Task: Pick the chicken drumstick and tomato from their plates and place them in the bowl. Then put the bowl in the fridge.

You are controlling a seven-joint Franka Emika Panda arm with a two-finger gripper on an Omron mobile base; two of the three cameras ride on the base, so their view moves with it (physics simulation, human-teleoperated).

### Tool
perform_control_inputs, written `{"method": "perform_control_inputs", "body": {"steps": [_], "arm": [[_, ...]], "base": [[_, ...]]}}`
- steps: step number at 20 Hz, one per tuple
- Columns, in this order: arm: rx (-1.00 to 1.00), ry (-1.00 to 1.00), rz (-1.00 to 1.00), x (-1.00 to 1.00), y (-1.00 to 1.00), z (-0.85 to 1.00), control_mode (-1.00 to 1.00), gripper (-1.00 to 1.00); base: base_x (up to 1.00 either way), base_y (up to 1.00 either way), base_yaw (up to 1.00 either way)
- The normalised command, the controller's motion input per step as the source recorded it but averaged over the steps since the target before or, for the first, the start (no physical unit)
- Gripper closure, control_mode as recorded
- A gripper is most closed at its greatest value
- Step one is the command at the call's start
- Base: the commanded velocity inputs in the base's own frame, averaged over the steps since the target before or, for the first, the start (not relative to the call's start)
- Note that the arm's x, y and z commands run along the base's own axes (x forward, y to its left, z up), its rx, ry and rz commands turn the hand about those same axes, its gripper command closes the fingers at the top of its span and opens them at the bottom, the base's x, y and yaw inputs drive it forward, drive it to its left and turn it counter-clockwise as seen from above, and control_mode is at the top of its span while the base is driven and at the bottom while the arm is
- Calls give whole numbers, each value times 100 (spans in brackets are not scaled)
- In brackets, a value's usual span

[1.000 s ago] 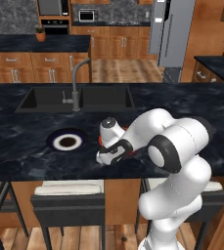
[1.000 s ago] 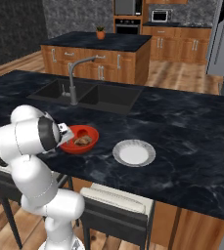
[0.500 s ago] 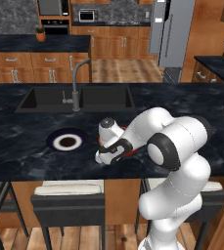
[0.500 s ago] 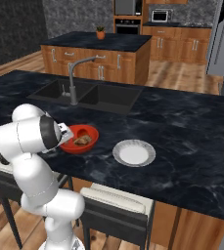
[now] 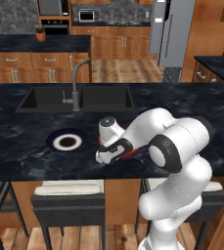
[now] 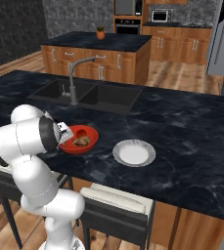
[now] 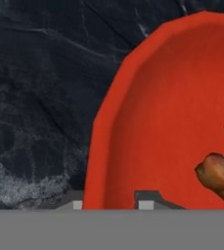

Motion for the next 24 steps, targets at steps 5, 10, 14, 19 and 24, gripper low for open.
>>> {"method": "perform_control_inputs", "body": {"steps": [5,10,14,19,24], "arm": [[0,0,0,-14,-3,26,-100,100],[0,-1,-1,-25,-2,27,-100,100],[0,0,-1,-29,-3,28,-100,100],[-3,-10,0,-34,-1,27,-100,100],[-6,-15,0,-36,-4,24,-100,100]], "base": [[0,0,0],[0,0,0],[0,0,0],[0,0,0],[0,0,0]]}}
